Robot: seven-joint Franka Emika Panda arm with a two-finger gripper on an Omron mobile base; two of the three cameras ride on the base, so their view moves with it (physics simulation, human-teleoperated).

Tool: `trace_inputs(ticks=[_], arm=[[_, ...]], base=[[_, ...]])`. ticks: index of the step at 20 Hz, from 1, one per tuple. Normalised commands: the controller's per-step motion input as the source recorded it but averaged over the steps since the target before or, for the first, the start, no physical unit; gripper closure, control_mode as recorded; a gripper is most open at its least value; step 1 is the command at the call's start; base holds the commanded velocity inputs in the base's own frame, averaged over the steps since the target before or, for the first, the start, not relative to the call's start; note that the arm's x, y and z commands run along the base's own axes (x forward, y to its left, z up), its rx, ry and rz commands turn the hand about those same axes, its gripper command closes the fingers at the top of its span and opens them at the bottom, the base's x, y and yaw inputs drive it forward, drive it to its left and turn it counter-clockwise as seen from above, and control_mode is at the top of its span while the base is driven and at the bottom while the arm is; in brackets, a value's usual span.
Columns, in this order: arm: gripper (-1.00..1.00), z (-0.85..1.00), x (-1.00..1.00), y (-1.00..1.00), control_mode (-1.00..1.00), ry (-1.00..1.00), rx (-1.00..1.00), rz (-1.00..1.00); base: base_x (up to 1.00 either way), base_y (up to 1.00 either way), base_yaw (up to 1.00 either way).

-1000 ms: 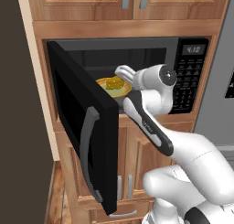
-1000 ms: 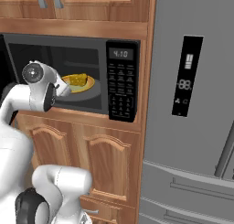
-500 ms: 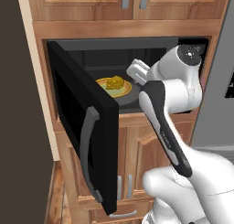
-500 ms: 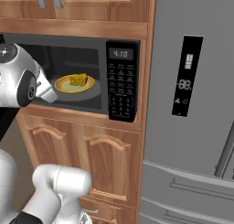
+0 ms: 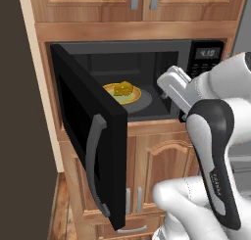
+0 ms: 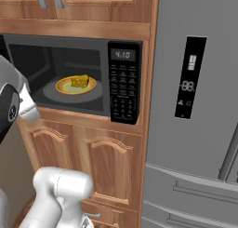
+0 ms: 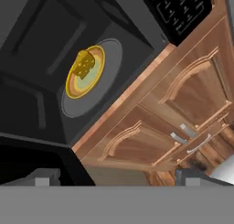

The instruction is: Pick the cheese from the counter and place it in the microwave. Then turn on the microwave.

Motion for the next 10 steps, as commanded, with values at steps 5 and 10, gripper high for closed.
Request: trace_inputs(ticks=[5,10], arm=[[-1.0,0.44,-0.75,0.0,-1.0,-0.11,0.11,0.0],[-1.0,0.69,-0.86,0.0,-1.0,-0.09,0.09,0.0]], base=[[0.0,0.0,0.0],[0.0,0.0,0.0]])
